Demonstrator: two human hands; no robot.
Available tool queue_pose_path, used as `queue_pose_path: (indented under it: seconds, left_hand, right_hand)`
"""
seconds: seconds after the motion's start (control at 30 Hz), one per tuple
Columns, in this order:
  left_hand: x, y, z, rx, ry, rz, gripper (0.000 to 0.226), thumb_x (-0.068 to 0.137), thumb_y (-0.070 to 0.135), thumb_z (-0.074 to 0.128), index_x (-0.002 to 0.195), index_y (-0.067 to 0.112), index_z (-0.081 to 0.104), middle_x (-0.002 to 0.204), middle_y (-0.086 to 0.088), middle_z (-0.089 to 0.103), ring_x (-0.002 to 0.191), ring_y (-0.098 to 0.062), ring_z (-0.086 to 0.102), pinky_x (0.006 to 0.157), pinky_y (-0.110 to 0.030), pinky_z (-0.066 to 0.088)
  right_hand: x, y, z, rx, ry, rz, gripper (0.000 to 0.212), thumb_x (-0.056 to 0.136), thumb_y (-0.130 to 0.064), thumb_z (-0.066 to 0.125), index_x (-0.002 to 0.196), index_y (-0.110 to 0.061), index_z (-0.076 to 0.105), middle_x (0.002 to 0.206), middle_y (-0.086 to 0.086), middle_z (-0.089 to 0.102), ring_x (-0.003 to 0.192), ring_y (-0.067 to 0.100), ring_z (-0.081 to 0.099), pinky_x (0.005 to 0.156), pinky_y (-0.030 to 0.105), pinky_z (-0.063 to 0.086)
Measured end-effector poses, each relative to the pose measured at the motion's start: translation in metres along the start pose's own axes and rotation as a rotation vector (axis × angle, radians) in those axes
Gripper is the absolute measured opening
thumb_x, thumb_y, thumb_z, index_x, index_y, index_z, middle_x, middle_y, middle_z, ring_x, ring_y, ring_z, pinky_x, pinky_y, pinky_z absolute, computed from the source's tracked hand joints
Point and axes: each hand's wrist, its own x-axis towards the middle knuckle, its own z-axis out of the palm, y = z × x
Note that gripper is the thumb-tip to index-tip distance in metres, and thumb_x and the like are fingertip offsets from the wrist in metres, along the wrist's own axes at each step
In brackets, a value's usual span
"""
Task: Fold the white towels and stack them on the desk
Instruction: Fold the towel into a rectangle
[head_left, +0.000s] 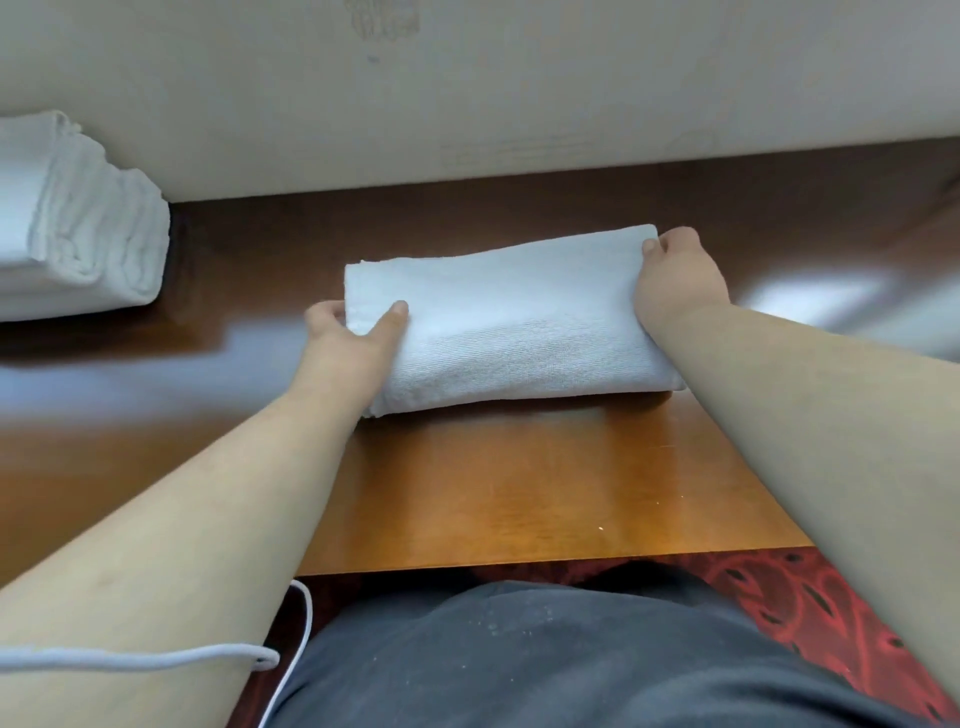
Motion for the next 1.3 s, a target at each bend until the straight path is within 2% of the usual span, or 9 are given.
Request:
queue_pose_path:
  seconds: [0.37, 0.5, 0.63, 0.73, 0.8, 0.9, 0.97, 1.07, 1.3]
  left_hand:
    - [-0.018, -0.027, 0.000, -0.128, 0.011, 0.349, 0.076, 0.081, 0.060, 0.062, 0.137, 0.064, 0.009, 0.114, 0.023, 0.054, 0.099, 0.013, 0.056, 0.078, -0.018, 0.040]
    - [-0.006, -0.031, 0.001, 0.083, 0.075, 0.355, 0.059, 0.087, 0.055, 0.056, 0.133, 0.057, 0.019, 0.107, 0.023, 0.051, 0.085, -0.002, 0.057, 0.070, -0.028, 0.044]
    - [0.008, -0.017, 0.007, 0.205, 0.061, 0.206, 0.055, 0.091, 0.050, 0.053, 0.137, 0.043, 0.024, 0.111, 0.007, 0.053, 0.074, -0.011, 0.055, 0.072, -0.035, 0.049]
    - [0.004, -0.001, 0.009, 0.345, 0.178, 0.198, 0.063, 0.091, 0.044, 0.058, 0.144, 0.041, 0.024, 0.141, 0.001, 0.038, 0.112, -0.026, 0.052, 0.101, -0.044, 0.042]
    - [-0.009, 0.012, 0.018, 0.487, 0.296, 0.515, 0.063, 0.094, 0.040, 0.055, 0.149, 0.036, 0.027, 0.155, 0.001, 0.027, 0.137, -0.023, 0.033, 0.113, -0.038, 0.024]
    - [-0.029, 0.032, 0.043, 0.723, 0.080, 0.939, 0.056, 0.102, 0.043, 0.032, 0.155, 0.028, 0.022, 0.163, -0.001, 0.017, 0.149, -0.023, 0.012, 0.119, -0.040, 0.007]
    - [-0.030, 0.039, 0.060, 0.921, -0.099, 0.933, 0.057, 0.103, 0.047, 0.018, 0.156, 0.028, 0.013, 0.165, -0.002, 0.007, 0.151, -0.024, 0.000, 0.120, -0.051, 0.002]
    - [-0.016, 0.041, 0.073, 1.048, -0.220, 0.834, 0.058, 0.099, 0.056, 0.009, 0.154, 0.039, 0.002, 0.165, 0.006, -0.006, 0.151, -0.022, -0.010, 0.114, -0.063, -0.003]
    - [0.009, 0.041, 0.061, 1.126, -0.365, 0.959, 0.072, 0.085, 0.076, 0.000, 0.151, 0.047, -0.008, 0.164, 0.008, -0.013, 0.149, -0.020, -0.017, 0.116, -0.061, -0.006]
  right_hand:
    - [-0.006, 0.010, 0.008, 0.116, 0.083, 0.011, 0.015, 0.105, -0.036, 0.031, 0.105, -0.022, 0.036, 0.081, -0.006, 0.045, 0.084, 0.027, 0.049, 0.075, 0.035, 0.033]
    - [-0.006, 0.009, 0.010, 0.120, 0.095, 0.019, 0.020, 0.104, -0.040, 0.034, 0.109, -0.022, 0.041, 0.081, -0.008, 0.047, 0.085, 0.025, 0.049, 0.075, 0.035, 0.034]
    - [-0.007, 0.000, 0.009, 0.021, 0.090, 0.020, 0.037, 0.102, -0.043, 0.036, 0.127, -0.016, 0.044, 0.108, 0.006, 0.057, 0.094, 0.031, 0.053, 0.077, 0.036, 0.036]
    - [-0.011, -0.005, 0.006, -0.096, 0.119, -0.016, 0.041, 0.102, -0.044, 0.038, 0.133, -0.016, 0.042, 0.134, 0.011, 0.047, 0.115, 0.037, 0.052, 0.085, 0.041, 0.038]
    - [-0.021, -0.007, 0.003, -0.151, 0.231, -0.156, 0.042, 0.100, -0.041, 0.043, 0.137, -0.021, 0.045, 0.144, 0.008, 0.040, 0.126, 0.033, 0.044, 0.097, 0.045, 0.034]
    - [-0.049, -0.022, 0.011, -0.214, 0.275, -0.545, 0.043, 0.098, -0.033, 0.045, 0.139, -0.022, 0.050, 0.152, 0.003, 0.041, 0.138, 0.027, 0.037, 0.106, 0.041, 0.026]
    - [-0.065, -0.025, 0.025, -0.392, 0.068, -0.673, 0.050, 0.102, -0.035, 0.036, 0.150, -0.020, 0.039, 0.162, 0.005, 0.028, 0.150, 0.024, 0.021, 0.117, 0.044, 0.017]
    - [-0.068, -0.011, 0.035, -0.539, -0.152, -0.570, 0.064, 0.102, -0.052, 0.019, 0.159, -0.026, 0.010, 0.168, 0.001, -0.001, 0.153, 0.022, -0.007, 0.122, 0.051, -0.001]
    - [-0.055, -0.004, 0.031, -0.720, -0.168, -0.538, 0.080, 0.083, -0.079, 0.005, 0.154, -0.046, -0.004, 0.166, 0.003, -0.017, 0.151, 0.034, -0.018, 0.116, 0.065, -0.009]
